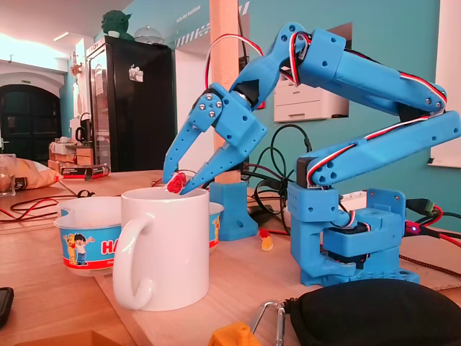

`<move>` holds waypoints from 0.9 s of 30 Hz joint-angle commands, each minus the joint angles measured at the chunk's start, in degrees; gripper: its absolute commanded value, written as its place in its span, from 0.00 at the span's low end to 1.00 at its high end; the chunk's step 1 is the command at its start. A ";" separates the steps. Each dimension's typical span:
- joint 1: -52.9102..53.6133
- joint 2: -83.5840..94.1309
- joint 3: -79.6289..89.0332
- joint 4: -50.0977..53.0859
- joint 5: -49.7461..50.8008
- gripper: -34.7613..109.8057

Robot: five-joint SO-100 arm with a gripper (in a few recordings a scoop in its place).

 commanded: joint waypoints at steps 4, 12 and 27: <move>0.53 0.79 0.18 -0.18 -0.79 0.23; 7.82 0.79 1.14 -0.18 -1.32 0.23; 7.29 0.79 0.26 -0.18 -1.85 0.23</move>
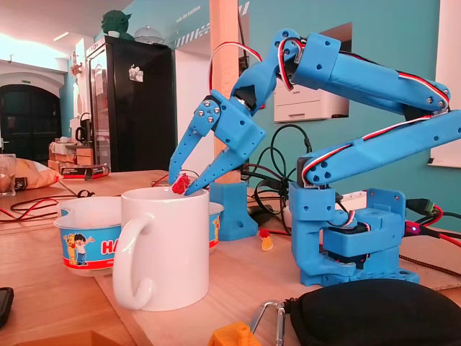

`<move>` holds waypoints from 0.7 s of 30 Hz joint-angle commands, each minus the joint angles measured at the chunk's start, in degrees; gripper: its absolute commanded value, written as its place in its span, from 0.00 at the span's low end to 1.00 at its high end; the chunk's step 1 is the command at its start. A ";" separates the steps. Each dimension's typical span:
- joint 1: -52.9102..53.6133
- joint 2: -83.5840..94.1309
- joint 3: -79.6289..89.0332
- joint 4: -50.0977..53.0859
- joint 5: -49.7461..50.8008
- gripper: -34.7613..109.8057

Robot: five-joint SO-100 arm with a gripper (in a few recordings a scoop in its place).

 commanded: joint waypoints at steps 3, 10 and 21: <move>0.70 0.79 -0.88 -0.18 -0.88 0.23; 0.62 0.79 -0.79 -0.26 -1.05 0.23; 0.62 0.79 -0.44 -0.26 -1.14 0.23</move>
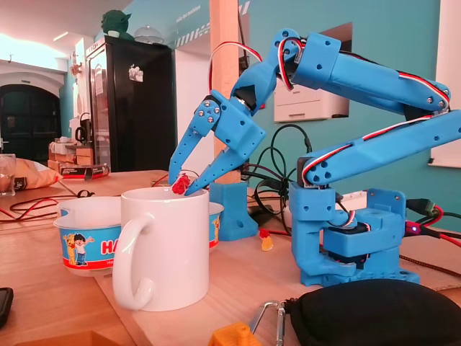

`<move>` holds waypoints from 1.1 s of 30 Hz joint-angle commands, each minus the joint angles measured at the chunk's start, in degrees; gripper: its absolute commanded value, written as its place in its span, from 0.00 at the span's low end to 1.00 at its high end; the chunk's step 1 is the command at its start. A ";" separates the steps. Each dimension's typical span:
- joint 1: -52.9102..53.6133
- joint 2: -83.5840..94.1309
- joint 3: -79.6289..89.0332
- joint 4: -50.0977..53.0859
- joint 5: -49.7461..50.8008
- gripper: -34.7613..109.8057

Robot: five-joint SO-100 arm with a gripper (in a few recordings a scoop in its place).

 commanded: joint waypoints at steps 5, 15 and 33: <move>0.62 0.79 -0.97 -0.26 -0.35 0.25; 0.70 0.79 -0.18 -0.26 -0.35 0.37; -5.71 0.88 -11.34 -0.35 0.44 0.37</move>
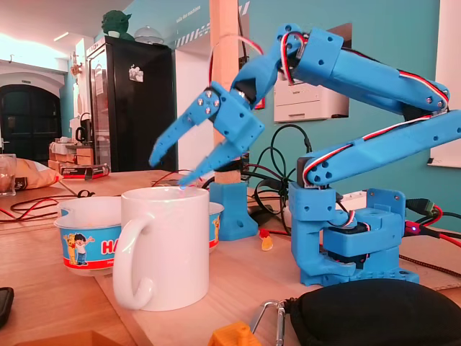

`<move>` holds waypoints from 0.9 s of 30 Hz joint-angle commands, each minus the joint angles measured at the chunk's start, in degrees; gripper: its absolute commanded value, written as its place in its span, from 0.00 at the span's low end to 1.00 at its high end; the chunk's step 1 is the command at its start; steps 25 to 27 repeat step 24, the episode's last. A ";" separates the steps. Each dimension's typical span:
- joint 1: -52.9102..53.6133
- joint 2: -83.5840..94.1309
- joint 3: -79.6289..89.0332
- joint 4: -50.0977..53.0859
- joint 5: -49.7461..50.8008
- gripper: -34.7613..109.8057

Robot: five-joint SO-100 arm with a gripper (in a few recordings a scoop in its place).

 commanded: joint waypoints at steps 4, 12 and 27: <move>-14.24 0.88 -15.12 -0.26 -0.09 0.37; -46.85 12.13 -18.11 -4.66 7.12 0.37; -50.62 29.97 -0.53 -18.90 7.65 0.37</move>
